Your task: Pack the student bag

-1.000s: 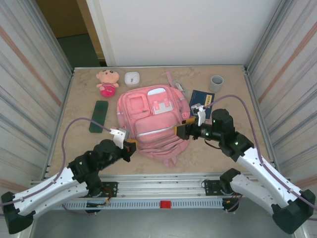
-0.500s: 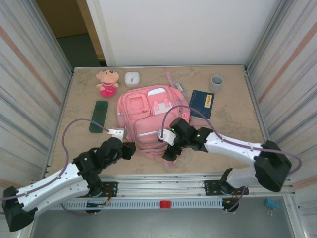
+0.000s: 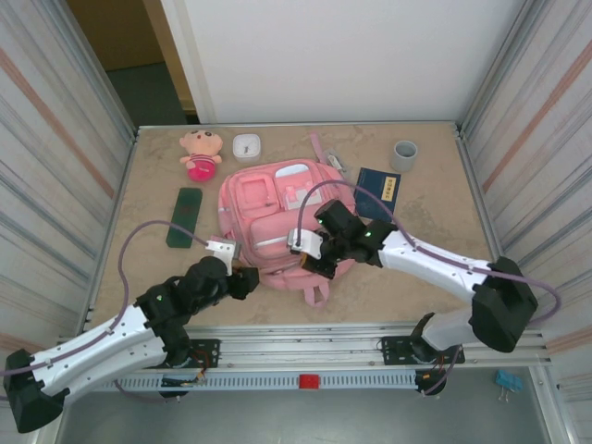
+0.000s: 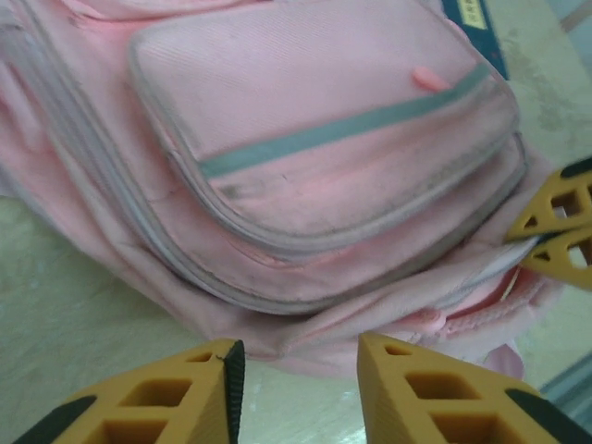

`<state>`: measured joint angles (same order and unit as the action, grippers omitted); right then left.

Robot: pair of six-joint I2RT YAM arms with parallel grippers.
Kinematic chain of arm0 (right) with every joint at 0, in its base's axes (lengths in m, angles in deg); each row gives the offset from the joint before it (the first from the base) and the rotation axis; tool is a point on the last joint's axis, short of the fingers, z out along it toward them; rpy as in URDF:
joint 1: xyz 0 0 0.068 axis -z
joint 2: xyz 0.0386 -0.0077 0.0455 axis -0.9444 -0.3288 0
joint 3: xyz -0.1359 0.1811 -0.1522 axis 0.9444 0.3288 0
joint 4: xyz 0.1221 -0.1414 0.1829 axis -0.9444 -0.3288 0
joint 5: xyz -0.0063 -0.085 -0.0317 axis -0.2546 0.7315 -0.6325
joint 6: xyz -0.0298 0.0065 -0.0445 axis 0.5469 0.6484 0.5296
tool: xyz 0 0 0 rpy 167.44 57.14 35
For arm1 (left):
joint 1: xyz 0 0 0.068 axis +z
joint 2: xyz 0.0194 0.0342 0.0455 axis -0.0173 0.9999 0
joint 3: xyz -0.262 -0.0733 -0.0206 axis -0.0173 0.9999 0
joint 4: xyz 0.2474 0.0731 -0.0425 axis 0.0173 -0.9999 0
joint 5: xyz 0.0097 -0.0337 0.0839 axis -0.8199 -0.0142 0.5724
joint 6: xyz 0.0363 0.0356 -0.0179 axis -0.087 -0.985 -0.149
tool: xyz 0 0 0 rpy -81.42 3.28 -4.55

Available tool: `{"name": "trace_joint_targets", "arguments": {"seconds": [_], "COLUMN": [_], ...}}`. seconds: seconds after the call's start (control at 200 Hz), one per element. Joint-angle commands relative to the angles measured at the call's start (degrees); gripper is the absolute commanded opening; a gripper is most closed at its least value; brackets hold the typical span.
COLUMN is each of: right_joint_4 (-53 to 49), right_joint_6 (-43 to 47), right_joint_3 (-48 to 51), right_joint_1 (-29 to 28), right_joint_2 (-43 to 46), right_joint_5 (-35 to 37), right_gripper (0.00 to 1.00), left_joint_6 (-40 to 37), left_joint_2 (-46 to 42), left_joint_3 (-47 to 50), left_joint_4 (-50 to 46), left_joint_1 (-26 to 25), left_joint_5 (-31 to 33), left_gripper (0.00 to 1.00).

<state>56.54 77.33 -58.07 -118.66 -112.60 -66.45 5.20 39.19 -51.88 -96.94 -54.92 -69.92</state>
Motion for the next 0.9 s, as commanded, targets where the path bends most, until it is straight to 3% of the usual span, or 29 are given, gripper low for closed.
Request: {"name": "trace_joint_targets", "arguments": {"seconds": [0.0,0.17,0.281,0.411,0.516,0.892], "right_joint_4": [-0.7,0.6,0.6,-0.2,-0.6,1.8], "right_joint_6": [0.3,-3.2,-4.9,-6.1,-8.1,-11.9], "right_joint_3": [-3.3,-4.4,-4.4,-4.5,-5.5,-6.0], "right_joint_1": [2.7,7.9,9.5,10.9,10.9,9.9], "right_joint_2": [4.9,7.1,7.5,7.2,6.1,3.5], "right_joint_5": [-7.1,-15.4,-18.4,-24.1,-23.1,-21.5], "right_gripper": [0.00,0.00,0.00,0.05,0.00,0.00], "left_joint_6": [-4.9,-5.1,-5.1,-6.7,-4.9,3.2], "left_joint_2": [-1.2,-1.8,-1.9,-1.6,-0.3,9.0], "left_joint_3": [0.7,0.7,0.7,1.8,1.9,-1.5], "left_joint_4": [6.3,9.7,8.5,13.3,17.5,22.6], "left_joint_1": [0.5,0.5,0.5,0.5,0.5,0.5], "left_joint_5": [-6.0,-9.0,-6.3,-8.5,-8.4,-8.4], "left_gripper": [0.45,0.55,0.55,0.56,0.59,0.61]}}
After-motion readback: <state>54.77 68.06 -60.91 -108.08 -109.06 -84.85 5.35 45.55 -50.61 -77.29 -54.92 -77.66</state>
